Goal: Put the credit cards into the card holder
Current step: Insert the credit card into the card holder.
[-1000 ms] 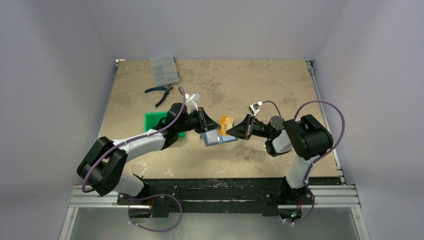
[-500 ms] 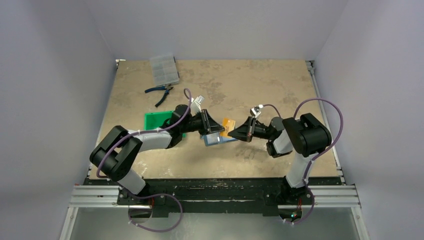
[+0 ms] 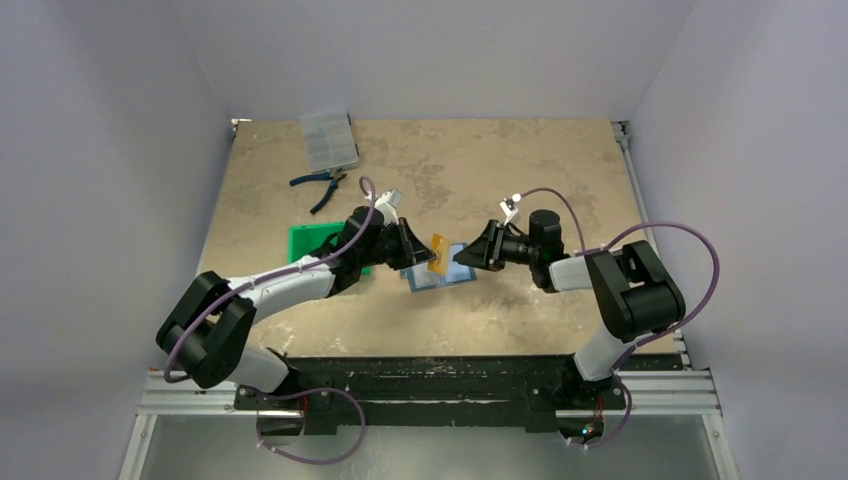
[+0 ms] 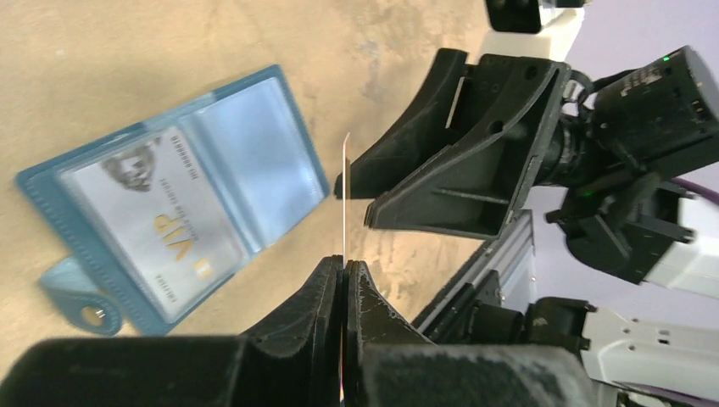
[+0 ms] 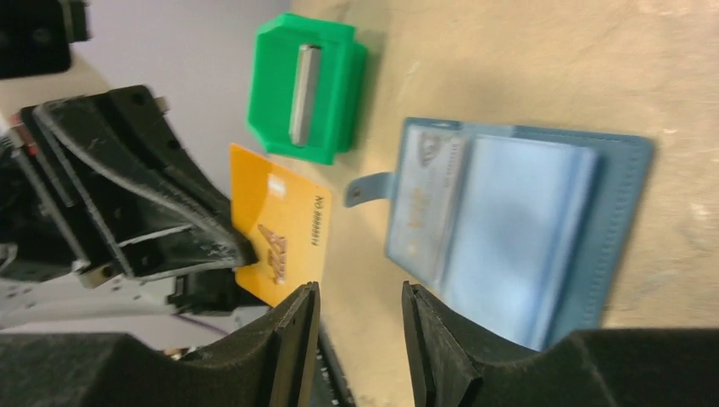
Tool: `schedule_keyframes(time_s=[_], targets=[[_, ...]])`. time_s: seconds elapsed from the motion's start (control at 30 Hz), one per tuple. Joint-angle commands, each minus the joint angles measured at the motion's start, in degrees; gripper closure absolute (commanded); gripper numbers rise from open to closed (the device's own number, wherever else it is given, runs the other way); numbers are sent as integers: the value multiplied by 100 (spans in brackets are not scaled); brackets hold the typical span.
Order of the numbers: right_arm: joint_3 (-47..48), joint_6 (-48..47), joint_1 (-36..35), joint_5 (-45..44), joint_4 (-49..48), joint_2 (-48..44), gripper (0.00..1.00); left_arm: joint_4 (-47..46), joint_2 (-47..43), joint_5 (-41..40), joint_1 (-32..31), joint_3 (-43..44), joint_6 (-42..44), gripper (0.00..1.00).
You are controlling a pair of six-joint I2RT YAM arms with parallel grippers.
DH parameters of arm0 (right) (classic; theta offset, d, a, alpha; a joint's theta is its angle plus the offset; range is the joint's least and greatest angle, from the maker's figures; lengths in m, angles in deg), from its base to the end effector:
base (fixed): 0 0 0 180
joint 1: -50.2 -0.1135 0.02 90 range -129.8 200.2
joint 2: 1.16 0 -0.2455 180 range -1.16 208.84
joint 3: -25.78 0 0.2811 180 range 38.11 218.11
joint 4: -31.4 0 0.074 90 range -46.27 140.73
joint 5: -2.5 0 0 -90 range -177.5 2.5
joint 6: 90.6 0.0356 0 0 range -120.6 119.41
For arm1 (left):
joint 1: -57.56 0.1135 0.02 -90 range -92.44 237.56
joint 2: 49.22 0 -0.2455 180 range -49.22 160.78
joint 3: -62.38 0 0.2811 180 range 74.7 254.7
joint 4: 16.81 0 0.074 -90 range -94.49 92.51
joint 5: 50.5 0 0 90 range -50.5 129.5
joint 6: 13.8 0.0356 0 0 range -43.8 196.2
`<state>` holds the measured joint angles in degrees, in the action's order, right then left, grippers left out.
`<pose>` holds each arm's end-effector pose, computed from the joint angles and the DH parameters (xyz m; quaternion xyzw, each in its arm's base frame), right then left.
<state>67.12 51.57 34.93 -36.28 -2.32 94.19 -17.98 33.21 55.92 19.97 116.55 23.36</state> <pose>0.2806 0.1054 0.0971 -0.0001 0.7801 0.5811 0.2317 0.2566 -0.2102 0.1745 -0.0382 0.8467 -0.4524 0.2774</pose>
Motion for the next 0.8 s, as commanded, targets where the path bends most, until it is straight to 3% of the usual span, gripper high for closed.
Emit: schedule_keyframes(time_s=[0.0, 0.3, 0.77], targets=[[333, -1243, 11, -667, 1736, 39, 55, 41, -86, -484, 7, -319, -41, 100], [612, -1496, 6, -929, 1908, 493, 84, -345, 439, 92, 273, -427, -154, 100], [687, -1701, 6, -1519, 2451, 634, 90, -1490, 1081, 704, 486, -834, -693, 100]])
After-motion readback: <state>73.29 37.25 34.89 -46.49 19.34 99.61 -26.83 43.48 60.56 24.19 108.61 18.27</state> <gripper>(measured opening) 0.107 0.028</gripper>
